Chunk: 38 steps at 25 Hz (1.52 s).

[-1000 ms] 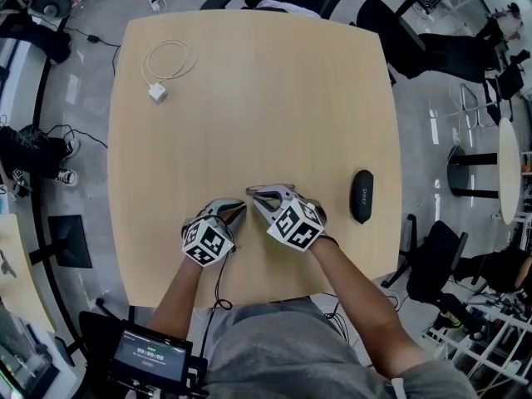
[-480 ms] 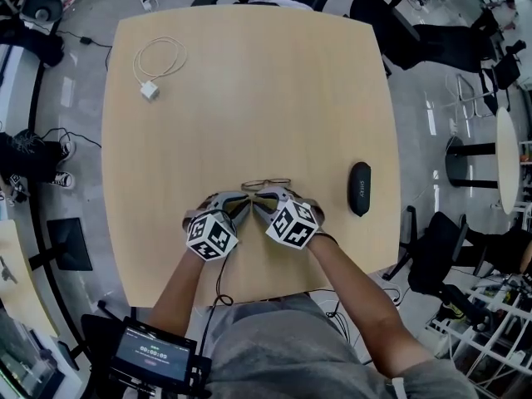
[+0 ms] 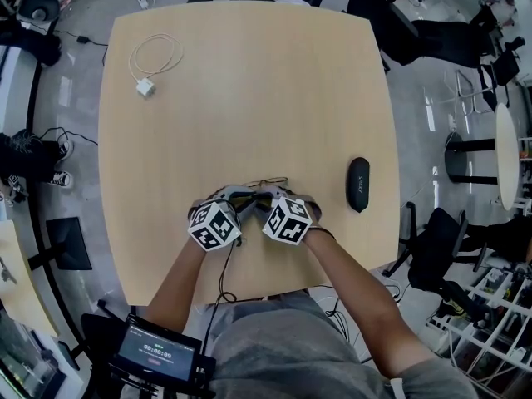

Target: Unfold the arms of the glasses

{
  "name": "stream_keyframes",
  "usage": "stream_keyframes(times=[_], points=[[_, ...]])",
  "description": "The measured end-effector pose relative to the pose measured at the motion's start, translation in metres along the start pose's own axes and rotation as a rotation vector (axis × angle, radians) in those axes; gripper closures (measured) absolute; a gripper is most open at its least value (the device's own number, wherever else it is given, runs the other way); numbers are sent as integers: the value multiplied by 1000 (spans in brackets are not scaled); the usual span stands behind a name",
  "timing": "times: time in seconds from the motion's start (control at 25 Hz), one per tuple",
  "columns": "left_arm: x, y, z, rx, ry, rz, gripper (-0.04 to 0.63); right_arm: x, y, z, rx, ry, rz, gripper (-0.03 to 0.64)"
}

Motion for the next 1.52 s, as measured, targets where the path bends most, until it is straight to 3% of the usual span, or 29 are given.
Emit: stream_keyframes(times=[0.2, 0.52, 0.76, 0.84, 1.04, 1.4, 1.52], points=[[0, -3, -1, -45, -14, 3, 575, -3, -2, -2, -72, 21, -25, 574], [7, -5, 0, 5, -7, -93, 575, -10, -19, -27, -226, 104, -97, 580], [10, -5, 1, 12, 5, -140, 575, -22, -42, -36, -279, 104, -144, 580], [11, 1, 5, 58, -6, -169, 575, -25, -48, -36, -300, 108, -146, 580], [25, 37, 36, 328, -43, -263, 577, -26, -52, -37, -375, 135, -132, 580], [57, 45, 44, 436, -46, -496, 528, -32, -54, -51, -476, 222, -92, 580], [59, 55, 44, 499, -8, -560, 518, -32, -56, -55, -493, 237, -84, 580]])
Point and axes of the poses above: the fingertips, and each gripper's own axes: x forward along the fingers, z to its right, y out of its top, the point moved 8 cm from there along -x, backward along the fingers, and after that the axes turned 6 degrees about -z, right-handed, at the moved point
